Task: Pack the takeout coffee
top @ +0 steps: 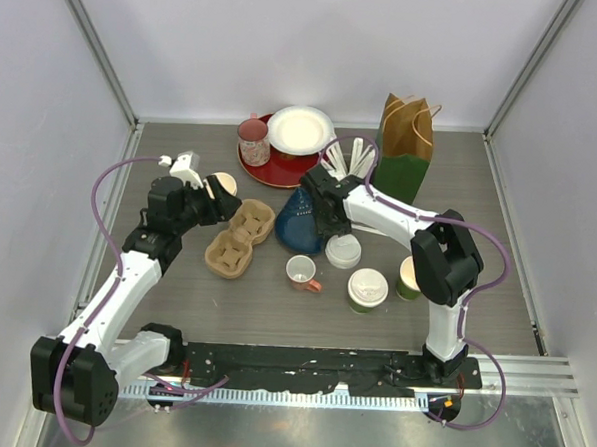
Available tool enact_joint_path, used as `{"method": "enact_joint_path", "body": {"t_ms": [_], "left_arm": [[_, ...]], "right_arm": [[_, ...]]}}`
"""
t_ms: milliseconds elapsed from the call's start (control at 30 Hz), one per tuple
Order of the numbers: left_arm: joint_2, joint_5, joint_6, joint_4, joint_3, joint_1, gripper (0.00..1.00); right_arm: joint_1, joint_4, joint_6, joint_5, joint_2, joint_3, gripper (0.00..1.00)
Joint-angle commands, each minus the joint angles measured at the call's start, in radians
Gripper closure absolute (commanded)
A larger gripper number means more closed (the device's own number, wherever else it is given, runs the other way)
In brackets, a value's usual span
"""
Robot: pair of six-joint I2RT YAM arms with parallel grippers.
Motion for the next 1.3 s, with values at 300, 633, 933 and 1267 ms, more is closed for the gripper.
{"method": "enact_joint_path", "body": {"t_ms": [300, 633, 933, 1267], "left_arm": [[-0.011, 0.026, 0.01, 0.05, -0.002, -0.002, 0.41], [-0.023, 0.04, 0.013, 0.049, 0.001, -0.011, 0.41], [-0.034, 0.044, 0.015, 0.044, 0.001, -0.016, 0.41], [-0.041, 0.055, 0.015, 0.033, -0.002, -0.022, 0.41]], "right_arm": [[0.025, -0.058, 0.056, 0.058, -0.08, -0.033, 0.55], [0.034, -0.108, 0.011, 0.11, -0.086, 0.096, 0.53], [0.066, -0.007, -0.036, 0.009, -0.161, -0.048, 0.48], [0.053, 0.053, -0.262, -0.05, -0.214, -0.147, 0.55]]}}
